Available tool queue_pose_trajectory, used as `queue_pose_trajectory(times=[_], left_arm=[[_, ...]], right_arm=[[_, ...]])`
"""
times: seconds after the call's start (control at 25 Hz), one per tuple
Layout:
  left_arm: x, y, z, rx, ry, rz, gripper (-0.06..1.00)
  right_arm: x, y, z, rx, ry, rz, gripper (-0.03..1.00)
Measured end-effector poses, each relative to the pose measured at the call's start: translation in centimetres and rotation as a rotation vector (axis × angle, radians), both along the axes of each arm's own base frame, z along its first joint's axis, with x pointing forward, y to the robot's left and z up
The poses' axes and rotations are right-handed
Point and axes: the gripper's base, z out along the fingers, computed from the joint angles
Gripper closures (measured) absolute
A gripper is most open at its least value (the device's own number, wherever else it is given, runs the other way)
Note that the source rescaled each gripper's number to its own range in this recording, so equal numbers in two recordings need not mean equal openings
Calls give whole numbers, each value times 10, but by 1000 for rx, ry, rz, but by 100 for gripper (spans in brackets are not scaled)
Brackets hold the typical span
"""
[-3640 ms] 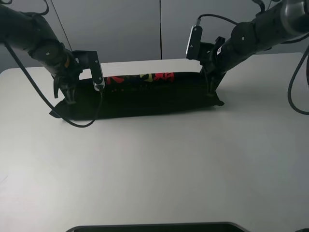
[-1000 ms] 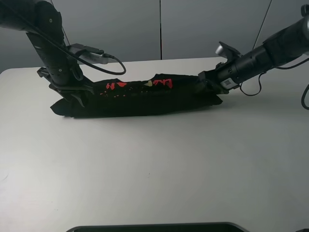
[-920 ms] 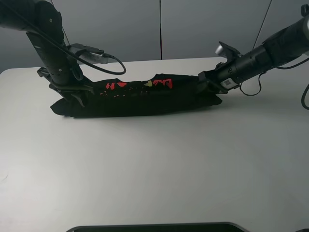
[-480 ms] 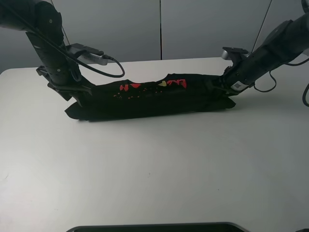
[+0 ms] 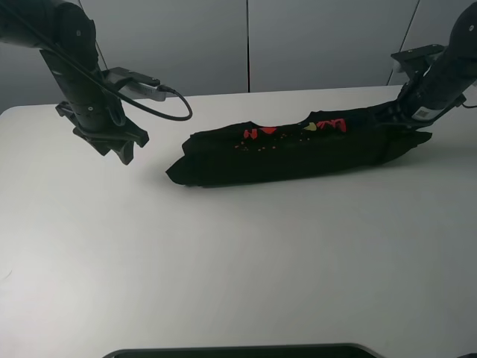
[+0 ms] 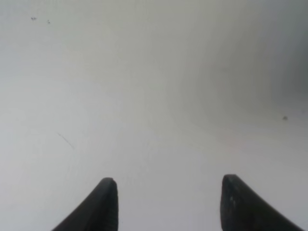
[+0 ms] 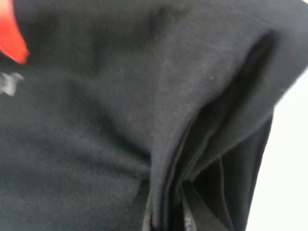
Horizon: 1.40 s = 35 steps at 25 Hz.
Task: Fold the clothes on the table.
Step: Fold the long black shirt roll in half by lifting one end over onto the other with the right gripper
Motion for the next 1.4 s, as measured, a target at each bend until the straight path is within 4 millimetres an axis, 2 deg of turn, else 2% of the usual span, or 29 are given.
queue_pose_trajectory(times=[0.16, 0.32, 0.48, 0.6, 0.84, 1.12, 1.2, 1.4], left_arm=[[0, 0, 0, 0, -2, -1, 28], [0, 0, 0, -1, -4, -1, 28], [1, 1, 2, 20, -1, -8, 28], [4, 1, 14, 20, -30, -13, 28], [4, 2, 42, -6, -98, -15, 29], [2, 2, 44, -5, -85, -66, 29], [1, 0, 43, -16, -77, -89, 36], [1, -1, 43, -29, -74, -111, 65]], right_arm=[[-4, 17, 36, 19, -84, 28, 90], [-14, 53, 65, 74, -155, 118, 90], [-20, 90, 77, 145, -178, 191, 90], [-25, 109, 79, 172, -185, 237, 90], [-23, 111, 70, 139, -173, 247, 90], [-18, 109, 51, 86, -129, 260, 90], [-17, 108, 48, 66, -126, 260, 90], [-14, 97, 48, -62, -147, 248, 90]])
